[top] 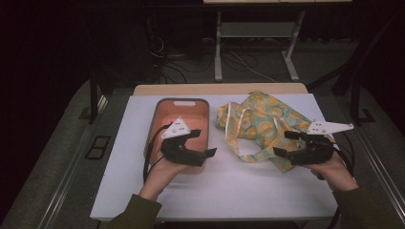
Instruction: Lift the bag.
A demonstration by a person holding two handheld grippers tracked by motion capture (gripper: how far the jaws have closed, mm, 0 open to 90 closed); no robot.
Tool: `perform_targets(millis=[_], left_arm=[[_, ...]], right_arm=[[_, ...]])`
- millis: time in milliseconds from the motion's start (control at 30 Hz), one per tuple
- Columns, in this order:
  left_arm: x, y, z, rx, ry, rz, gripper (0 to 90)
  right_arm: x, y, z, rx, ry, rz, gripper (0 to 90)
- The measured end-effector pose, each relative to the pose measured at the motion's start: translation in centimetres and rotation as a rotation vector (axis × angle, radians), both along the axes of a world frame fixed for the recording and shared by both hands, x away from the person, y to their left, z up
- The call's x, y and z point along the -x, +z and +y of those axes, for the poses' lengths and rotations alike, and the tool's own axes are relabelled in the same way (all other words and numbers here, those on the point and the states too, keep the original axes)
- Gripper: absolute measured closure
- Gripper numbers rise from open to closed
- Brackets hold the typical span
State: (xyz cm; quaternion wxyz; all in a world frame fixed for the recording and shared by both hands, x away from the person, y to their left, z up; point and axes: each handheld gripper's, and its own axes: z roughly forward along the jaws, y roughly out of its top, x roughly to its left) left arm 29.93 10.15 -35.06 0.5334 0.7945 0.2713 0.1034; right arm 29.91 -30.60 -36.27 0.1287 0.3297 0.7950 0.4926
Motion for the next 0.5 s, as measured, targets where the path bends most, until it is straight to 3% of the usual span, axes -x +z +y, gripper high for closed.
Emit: perform_targets(millis=[233,500], left_arm=[[1.8,-1.0,4.0,0.006,0.000,-0.014,10.3],[3.1,-2.8,6.7,0.014,-0.004,-0.010,3.0]], right_arm=[[1.5,-2.0,-0.4,0.007,-0.005,-0.026,17.5],[2.9,-4.9,-0.6,0.009,0.003,-0.027,16.1]])
